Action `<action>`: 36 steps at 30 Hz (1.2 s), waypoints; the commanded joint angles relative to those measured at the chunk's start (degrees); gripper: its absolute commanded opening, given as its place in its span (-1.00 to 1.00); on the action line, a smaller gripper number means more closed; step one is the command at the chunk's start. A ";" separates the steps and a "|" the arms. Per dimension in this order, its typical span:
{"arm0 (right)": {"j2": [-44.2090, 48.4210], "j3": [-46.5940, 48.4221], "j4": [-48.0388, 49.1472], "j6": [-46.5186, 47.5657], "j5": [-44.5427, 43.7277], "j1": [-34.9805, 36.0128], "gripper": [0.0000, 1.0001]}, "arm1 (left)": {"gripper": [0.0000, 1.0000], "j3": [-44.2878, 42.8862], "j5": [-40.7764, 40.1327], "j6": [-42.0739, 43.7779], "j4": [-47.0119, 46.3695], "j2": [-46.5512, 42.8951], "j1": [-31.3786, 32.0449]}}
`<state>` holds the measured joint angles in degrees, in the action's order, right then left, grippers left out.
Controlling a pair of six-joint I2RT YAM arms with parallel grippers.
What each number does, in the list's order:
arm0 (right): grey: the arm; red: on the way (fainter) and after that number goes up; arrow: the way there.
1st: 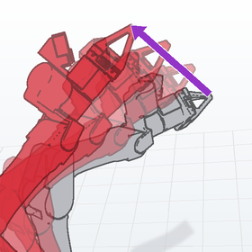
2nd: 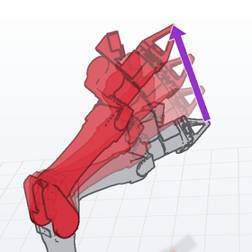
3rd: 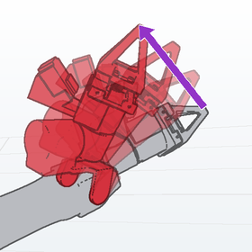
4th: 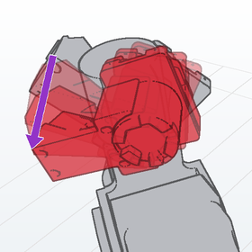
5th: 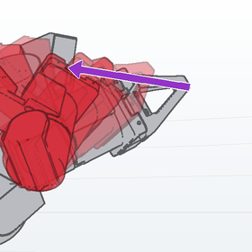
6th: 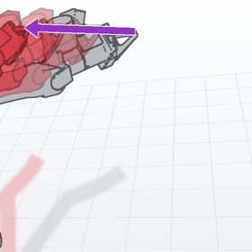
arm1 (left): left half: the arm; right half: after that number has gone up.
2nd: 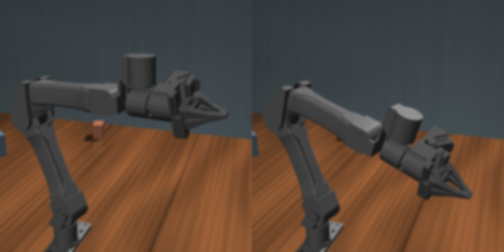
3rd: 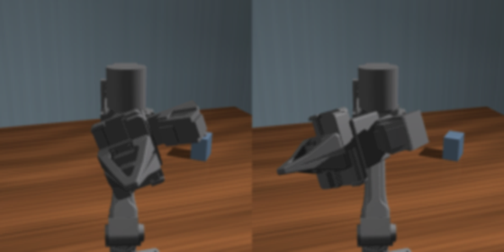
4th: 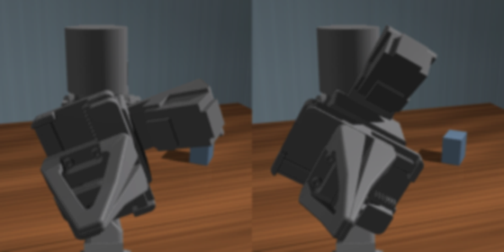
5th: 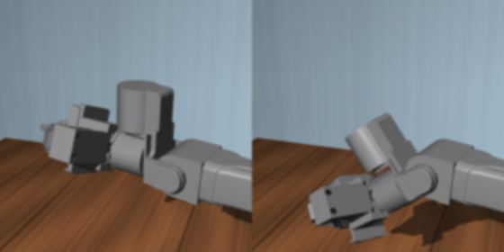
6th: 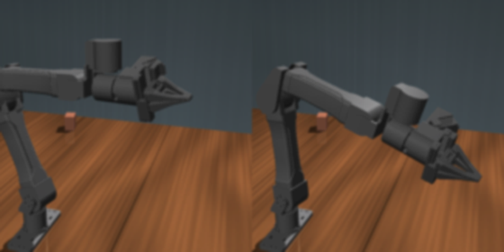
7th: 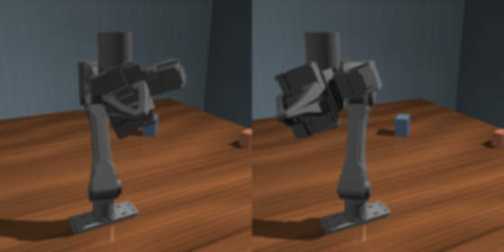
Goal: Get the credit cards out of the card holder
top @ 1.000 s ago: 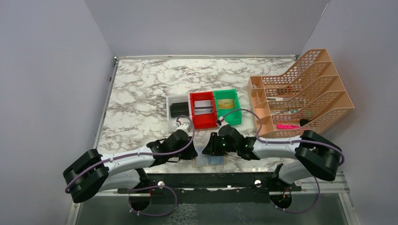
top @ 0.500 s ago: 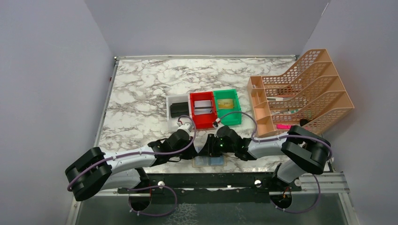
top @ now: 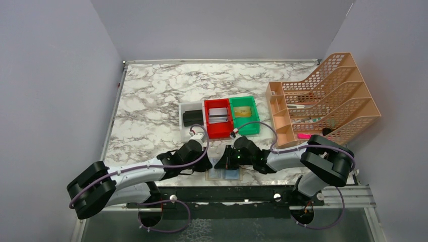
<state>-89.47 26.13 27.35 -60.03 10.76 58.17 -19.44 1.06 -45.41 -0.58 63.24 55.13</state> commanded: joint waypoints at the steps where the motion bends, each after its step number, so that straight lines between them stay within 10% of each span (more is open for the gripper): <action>1: -0.27 -0.83 0.22 -0.35 -1.05 0.51 -0.94 | -0.65 0.32 0.15 -0.51 -1.55 -2.70 0.24; 12: 7.16 -7.20 8.21 -4.06 -1.36 0.32 -0.99 | 0.00 -1.08 -7.48 -2.18 7.69 -12.47 0.24; 36: 8.35 -12.13 15.07 -8.53 -2.77 -0.33 -0.98 | 0.00 0.15 6.24 -1.97 -5.58 -6.09 0.24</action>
<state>-81.95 14.76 40.32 -68.12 9.69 58.11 -19.20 4.86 -47.31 -3.57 55.00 55.16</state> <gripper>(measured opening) 0.015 0.507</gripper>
